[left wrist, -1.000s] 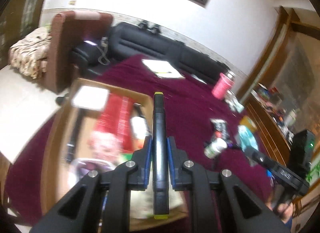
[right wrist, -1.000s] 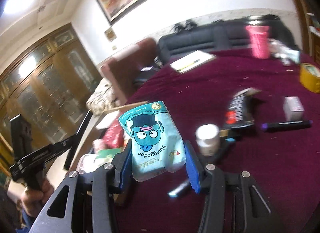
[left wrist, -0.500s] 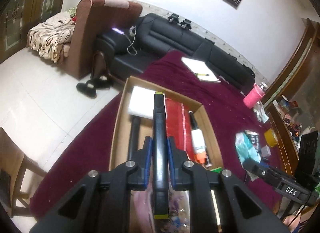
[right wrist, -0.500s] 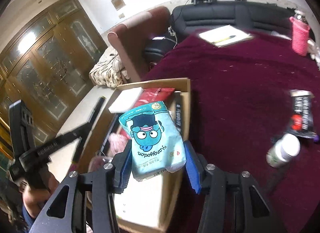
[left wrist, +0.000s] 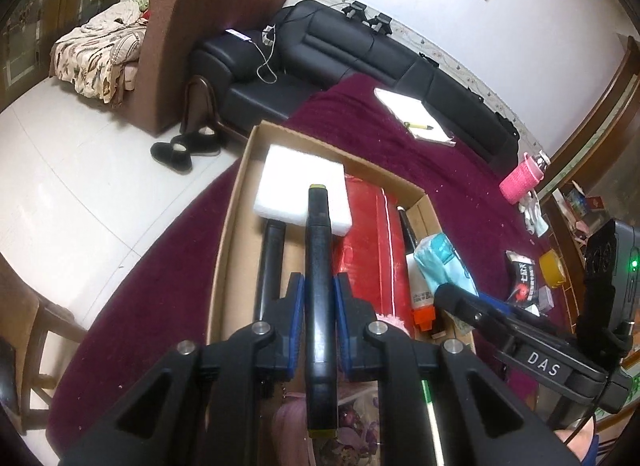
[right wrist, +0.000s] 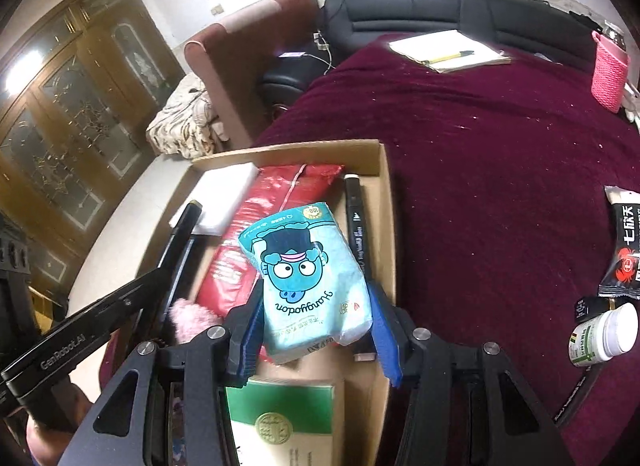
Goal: Organize objects
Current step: 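Carry the marker and tissue pack over the cardboard box with both grippers, then open the left gripper to drop the marker while the right drops the tissue pack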
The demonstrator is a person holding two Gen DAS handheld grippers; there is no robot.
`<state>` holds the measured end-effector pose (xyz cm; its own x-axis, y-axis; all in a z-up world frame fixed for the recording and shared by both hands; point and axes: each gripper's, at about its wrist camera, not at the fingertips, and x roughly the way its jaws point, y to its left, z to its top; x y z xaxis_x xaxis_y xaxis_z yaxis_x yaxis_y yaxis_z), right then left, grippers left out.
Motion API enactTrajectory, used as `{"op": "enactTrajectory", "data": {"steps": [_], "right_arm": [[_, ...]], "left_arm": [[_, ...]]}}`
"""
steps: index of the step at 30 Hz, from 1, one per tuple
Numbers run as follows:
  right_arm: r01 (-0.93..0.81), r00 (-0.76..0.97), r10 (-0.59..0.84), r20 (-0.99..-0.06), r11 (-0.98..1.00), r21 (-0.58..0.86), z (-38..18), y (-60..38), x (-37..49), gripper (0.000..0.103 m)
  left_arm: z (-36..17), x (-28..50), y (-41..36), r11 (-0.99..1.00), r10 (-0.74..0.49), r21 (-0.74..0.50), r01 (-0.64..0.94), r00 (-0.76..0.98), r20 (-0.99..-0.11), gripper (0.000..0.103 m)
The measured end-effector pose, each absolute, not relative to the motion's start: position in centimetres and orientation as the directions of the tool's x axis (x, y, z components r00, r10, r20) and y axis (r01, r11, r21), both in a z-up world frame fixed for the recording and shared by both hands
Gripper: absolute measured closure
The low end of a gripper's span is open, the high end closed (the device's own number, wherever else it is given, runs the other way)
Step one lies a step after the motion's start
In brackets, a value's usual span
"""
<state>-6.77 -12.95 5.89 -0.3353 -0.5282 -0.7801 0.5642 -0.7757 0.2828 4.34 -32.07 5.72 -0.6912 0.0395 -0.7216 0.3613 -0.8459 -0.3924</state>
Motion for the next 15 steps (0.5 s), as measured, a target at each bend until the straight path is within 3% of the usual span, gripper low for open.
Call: {"op": "enactTrajectory", "data": {"steps": [12, 15], "right_arm": [[0.564, -0.291, -0.550, -0.783, -0.759, 0.324, 5.37, -12.57, -6.22, 0.040], [0.574, -0.291, -0.551, -0.783, -0.755, 0.318, 5.67, -12.50, -5.88, 0.038]], "left_arm": [[5.36, 4.21, -32.61, -0.831, 0.048, -0.409, 0.377, -0.684, -0.728, 0.088], [5.28, 4.48, -32.96, -0.825, 0.048, -0.413, 0.386, -0.681, -0.731, 0.081]]}}
